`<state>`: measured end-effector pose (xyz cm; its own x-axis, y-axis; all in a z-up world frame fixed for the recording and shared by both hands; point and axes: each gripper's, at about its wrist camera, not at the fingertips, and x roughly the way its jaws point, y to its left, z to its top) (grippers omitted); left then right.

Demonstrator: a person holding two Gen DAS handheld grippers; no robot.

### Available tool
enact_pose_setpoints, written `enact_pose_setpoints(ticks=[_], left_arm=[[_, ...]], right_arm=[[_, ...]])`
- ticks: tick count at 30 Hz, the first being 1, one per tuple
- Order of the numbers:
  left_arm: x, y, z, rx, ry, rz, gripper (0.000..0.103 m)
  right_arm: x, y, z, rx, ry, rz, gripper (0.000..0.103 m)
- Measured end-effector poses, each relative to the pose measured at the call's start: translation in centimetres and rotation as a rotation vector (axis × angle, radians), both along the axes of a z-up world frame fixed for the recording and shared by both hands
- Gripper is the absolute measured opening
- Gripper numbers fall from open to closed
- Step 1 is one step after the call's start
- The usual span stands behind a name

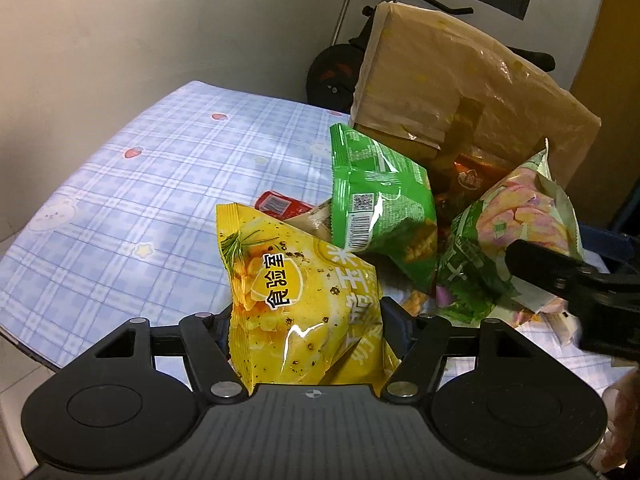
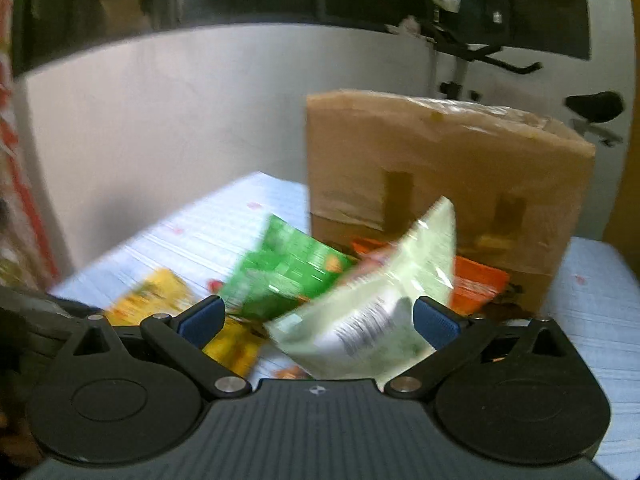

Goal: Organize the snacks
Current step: 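Grasp the yellow chip bag with left tool while right tool grasps pale green bag, then carry both bags over the box and open both tools to drop them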

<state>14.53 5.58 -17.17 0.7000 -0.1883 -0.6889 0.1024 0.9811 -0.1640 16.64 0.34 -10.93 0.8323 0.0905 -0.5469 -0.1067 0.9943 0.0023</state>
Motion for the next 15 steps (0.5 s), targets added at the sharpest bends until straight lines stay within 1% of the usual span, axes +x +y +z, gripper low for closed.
enact_pose_setpoints(ticks=[3,7,10,11,14,15], left_arm=[[-0.8,0.0,-0.2,0.017,-0.004,0.010,0.071],[-0.6,-0.1,-0.7,0.026,0.004,0.011,0.071],[-0.6,0.0,-0.7,0.031,-0.002,0.011,0.071],[-0.5,-0.2,-0.7,0.032,-0.005,0.013,0.071],[-0.6,0.0,-0.3,0.027,-0.015,0.021,0.071],[-0.6,0.1,-0.2,0.021,-0.018,0.024,0.071]], right_arm=[[0.7,-0.8,-1.3,0.000,0.026,-0.088,0.102],[1.2,-1.5,-2.6,0.032,0.014,-0.131,0.099],[1.6,-1.6,-3.2,0.060,0.008,-0.122,0.091],[1.8,-1.6,-3.4,0.072,0.009,-0.112,0.084],[1.3,-1.7,-2.8,0.075,-0.004,-0.100,0.075],[1.2,-1.8,-2.5,0.082,-0.008,-0.099,0.074]])
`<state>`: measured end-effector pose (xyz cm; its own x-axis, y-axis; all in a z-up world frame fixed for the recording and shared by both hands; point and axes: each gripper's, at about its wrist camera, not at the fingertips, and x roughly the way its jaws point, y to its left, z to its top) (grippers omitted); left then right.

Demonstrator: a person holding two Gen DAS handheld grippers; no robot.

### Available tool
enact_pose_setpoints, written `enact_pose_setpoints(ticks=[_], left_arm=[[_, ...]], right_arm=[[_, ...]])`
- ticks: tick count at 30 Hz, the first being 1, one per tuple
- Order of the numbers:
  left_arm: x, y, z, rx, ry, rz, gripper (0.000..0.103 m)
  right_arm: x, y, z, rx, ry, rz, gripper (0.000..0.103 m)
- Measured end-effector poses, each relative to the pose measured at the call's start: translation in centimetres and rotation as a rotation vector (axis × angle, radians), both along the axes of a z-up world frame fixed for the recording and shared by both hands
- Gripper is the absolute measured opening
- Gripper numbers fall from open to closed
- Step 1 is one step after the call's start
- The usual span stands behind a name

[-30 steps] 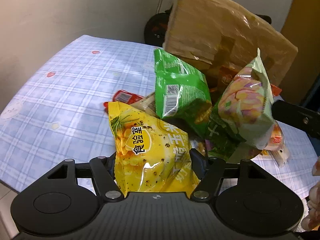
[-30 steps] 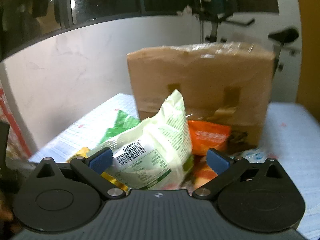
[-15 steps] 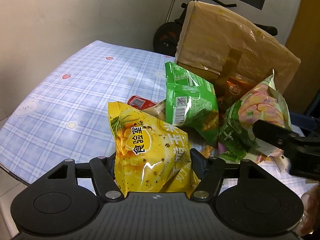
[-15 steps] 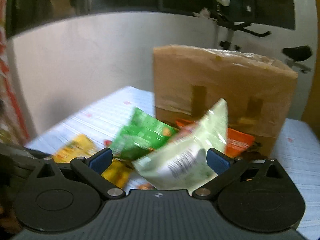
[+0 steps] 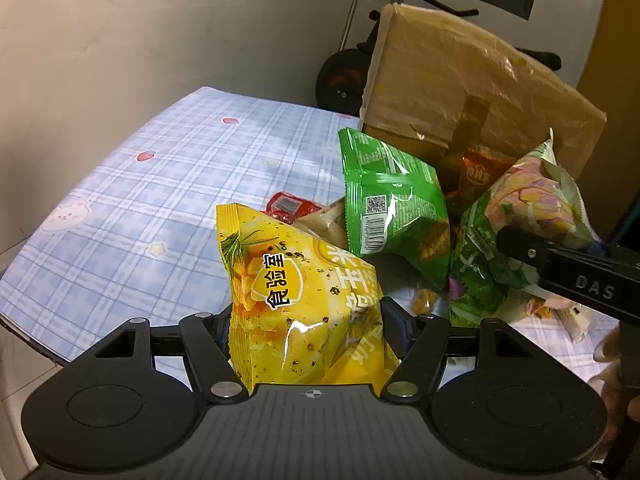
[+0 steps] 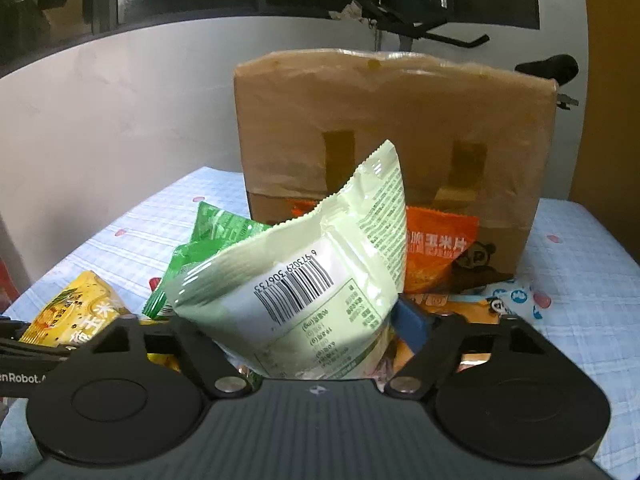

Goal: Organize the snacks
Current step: 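Carry both bags over the box and open both tools to drop them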

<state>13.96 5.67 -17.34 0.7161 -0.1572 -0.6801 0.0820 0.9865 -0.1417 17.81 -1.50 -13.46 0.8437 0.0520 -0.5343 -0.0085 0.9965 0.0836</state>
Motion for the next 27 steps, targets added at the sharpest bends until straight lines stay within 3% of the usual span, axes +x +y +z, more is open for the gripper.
enact_pose_setpoints(ticks=[16,27], left_arm=[[-2.9,0.1,2.8,-0.052,-0.078,0.030,0.071],[-4.2,1.6,4.2,-0.090,-0.121,0.132,0.071]], right_arm=[[-6.0,-2.1,3.9,0.057,-0.121,-0.060,0.073],[-8.1,-3.0,5.8,0.058,-0.191,-0.122,0.073]])
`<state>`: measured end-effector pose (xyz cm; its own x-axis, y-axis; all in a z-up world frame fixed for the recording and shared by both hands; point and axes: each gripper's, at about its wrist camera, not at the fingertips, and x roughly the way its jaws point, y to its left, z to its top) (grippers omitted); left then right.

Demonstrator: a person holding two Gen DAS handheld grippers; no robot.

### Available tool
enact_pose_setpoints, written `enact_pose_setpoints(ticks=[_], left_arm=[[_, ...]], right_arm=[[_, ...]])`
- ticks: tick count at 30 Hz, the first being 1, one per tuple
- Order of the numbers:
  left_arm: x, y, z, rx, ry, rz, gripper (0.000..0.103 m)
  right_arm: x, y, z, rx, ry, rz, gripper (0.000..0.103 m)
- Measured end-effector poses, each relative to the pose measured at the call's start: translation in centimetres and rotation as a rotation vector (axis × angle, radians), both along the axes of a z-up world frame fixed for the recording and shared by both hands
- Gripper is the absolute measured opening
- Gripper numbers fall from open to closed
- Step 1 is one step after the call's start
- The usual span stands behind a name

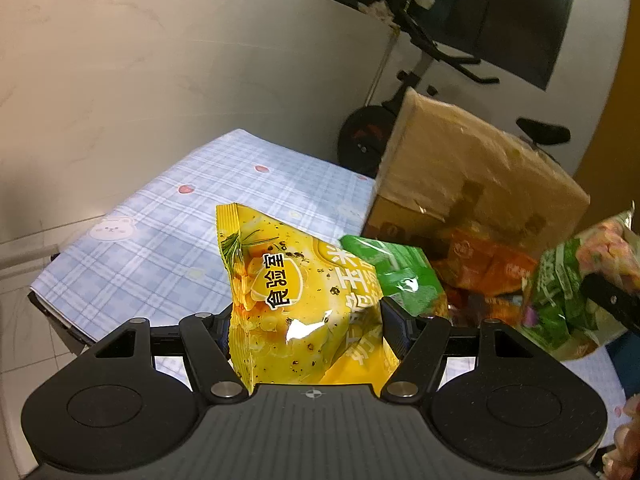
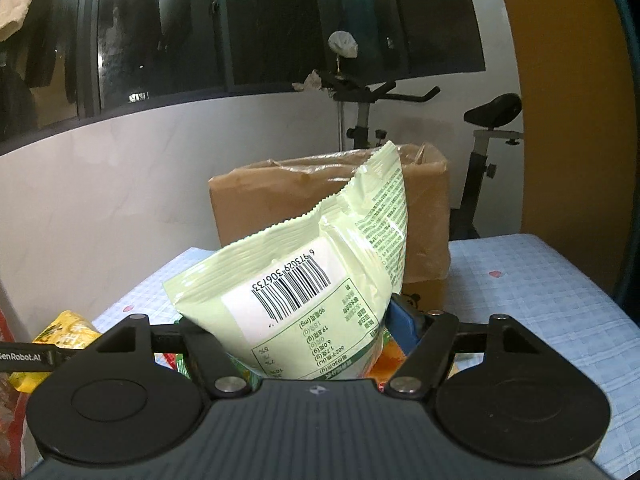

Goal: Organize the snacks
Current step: 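Carry both bags over the box and open both tools to drop them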

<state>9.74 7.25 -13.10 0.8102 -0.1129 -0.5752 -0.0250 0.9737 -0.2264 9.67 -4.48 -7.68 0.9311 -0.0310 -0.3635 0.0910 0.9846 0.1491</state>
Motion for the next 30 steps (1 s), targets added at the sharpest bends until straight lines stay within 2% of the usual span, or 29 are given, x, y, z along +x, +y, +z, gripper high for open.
enact_pose_setpoints(ticks=[7,16,24,30], left_arm=[[0.8,0.4,2.5,0.017,-0.066,-0.018,0.071],[3.4,-0.3,8.1,0.053,-0.223,-0.060,0.071],[8.5,-3.5,10.2,0.077,-0.268,-0.120,0.071],[12.9,-6.4,12.5,0.077,-0.340,-0.163,0.071]], right_arm=[[0.3,-0.9,1.8,-0.041,-0.052,-0.007,0.073],[1.8,-3.3,5.4,-0.061,-0.123,0.012,0.073],[6.6,-5.6,8.2,-0.088,-0.183,0.025,0.073],[11.4,-7.4,10.1,-0.107,-0.239,0.014,0.073]])
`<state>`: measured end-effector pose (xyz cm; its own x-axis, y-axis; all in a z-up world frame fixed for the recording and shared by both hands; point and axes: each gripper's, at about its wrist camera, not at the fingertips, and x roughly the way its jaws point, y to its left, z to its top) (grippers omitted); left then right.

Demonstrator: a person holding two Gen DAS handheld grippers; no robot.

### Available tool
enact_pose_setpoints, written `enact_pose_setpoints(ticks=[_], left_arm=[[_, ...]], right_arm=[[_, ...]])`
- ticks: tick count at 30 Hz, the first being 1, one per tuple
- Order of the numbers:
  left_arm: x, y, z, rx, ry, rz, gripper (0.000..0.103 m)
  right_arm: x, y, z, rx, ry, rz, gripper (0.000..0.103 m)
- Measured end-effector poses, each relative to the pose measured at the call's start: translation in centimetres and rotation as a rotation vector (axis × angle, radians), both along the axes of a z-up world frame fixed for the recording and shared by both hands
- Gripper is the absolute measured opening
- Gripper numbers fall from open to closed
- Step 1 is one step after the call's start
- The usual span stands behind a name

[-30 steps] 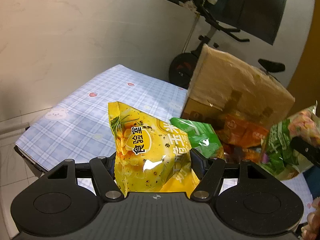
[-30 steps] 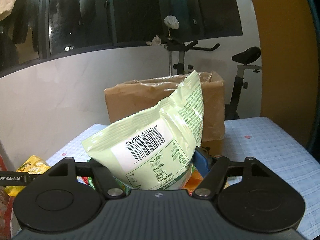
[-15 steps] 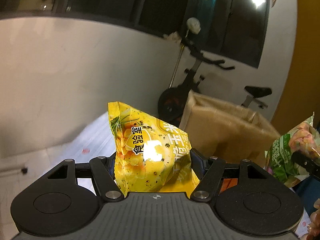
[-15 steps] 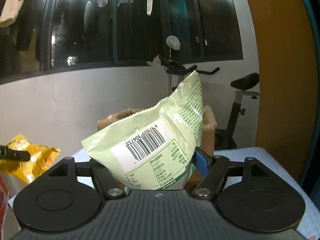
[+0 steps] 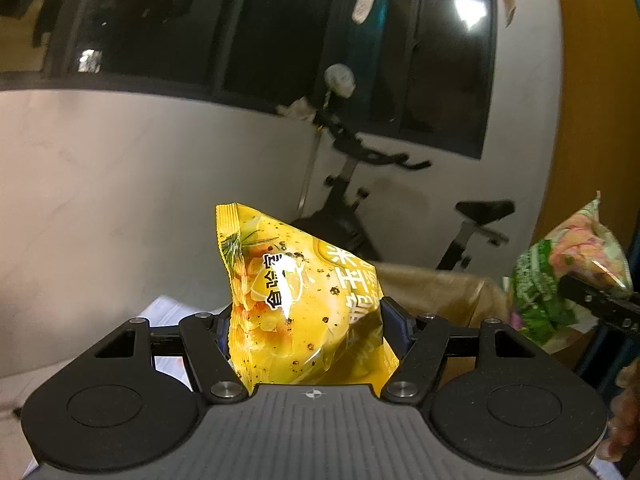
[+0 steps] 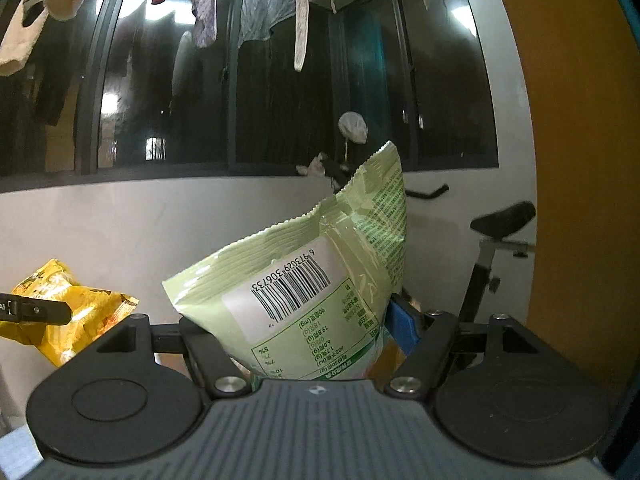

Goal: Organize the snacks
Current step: 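Carry both bags over the box and open both tools to drop them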

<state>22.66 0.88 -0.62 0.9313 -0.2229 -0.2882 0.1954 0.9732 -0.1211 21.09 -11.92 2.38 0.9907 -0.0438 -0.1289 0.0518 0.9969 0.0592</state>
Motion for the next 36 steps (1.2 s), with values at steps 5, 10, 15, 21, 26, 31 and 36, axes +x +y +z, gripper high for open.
enact_pose_setpoints(ticks=[5,10,15,21,26,31,36], left_arm=[[4.4,-3.5,1.2,0.021,-0.028,-0.065,0.071],[8.9,-7.6,1.1,0.072,-0.018,-0.115,0.071],[12.2,-10.4,-0.9,0.161,0.049,-0.139,0.071],[15.1,-12.0,-3.3,0.244,0.148,-0.166,0.076],[16.2,-10.9,-4.1,0.237,0.209,-0.162,0.089],[15.7,-9.1,-3.2,0.205,0.213,-0.150,0.089],[13.4,-6.3,-1.9,0.191,0.174,-0.136,0.089]], right_arm=[[4.1,-1.6,0.8,0.002,-0.011,-0.012,0.073],[8.3,-2.4,-0.5,-0.008,0.052,-0.024,0.073],[11.0,-3.0,-2.8,0.006,0.167,-0.020,0.073],[12.3,-3.5,-5.4,0.032,0.295,0.010,0.077],[12.2,-3.8,-5.6,0.028,0.347,-0.007,0.090],[11.0,-4.1,-4.9,0.060,0.349,-0.010,0.094],[7.8,-4.0,-4.2,0.091,0.316,0.034,0.094]])
